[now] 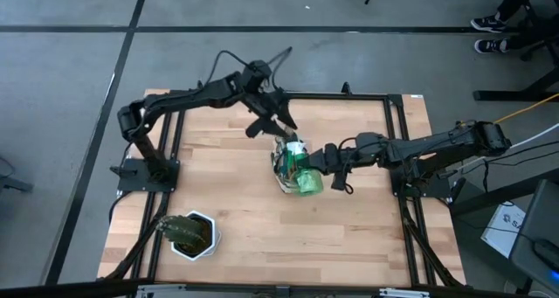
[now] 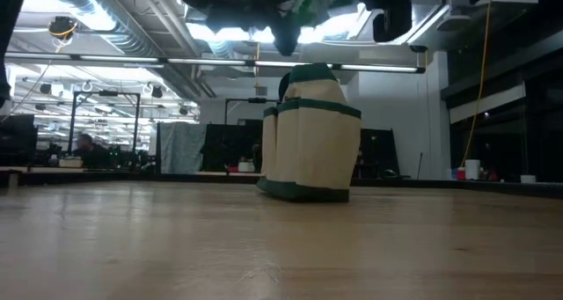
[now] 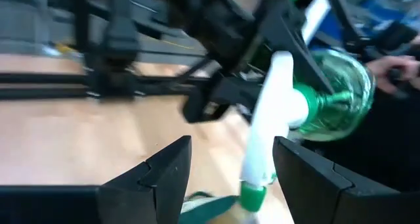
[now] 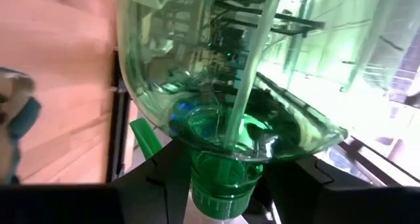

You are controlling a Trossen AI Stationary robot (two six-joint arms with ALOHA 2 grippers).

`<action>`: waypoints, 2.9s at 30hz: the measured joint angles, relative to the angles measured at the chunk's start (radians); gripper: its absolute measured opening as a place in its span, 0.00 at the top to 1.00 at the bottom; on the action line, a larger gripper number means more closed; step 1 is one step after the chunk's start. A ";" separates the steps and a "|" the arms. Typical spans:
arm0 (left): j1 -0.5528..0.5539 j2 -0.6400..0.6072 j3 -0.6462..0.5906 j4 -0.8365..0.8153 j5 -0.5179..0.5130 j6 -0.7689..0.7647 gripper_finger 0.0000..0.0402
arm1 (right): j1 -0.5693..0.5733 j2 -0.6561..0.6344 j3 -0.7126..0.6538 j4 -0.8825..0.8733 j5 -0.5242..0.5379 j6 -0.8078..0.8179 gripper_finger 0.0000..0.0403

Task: Pick & Place Garden tools in Gardening bag
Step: Put the green spray bottle into the white gardening bag

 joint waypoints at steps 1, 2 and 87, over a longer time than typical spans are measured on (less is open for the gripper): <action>-0.009 0.014 0.000 0.007 0.017 -0.013 0.48 | 0.000 0.000 0.000 0.007 0.000 0.000 0.58; -0.020 0.028 0.000 0.021 0.041 -0.028 0.48 | 0.000 0.000 0.000 0.008 0.000 0.000 0.58; -0.301 -0.212 0.002 -0.616 -0.960 0.141 0.89 | -0.319 -0.191 0.000 -0.773 0.243 1.561 0.26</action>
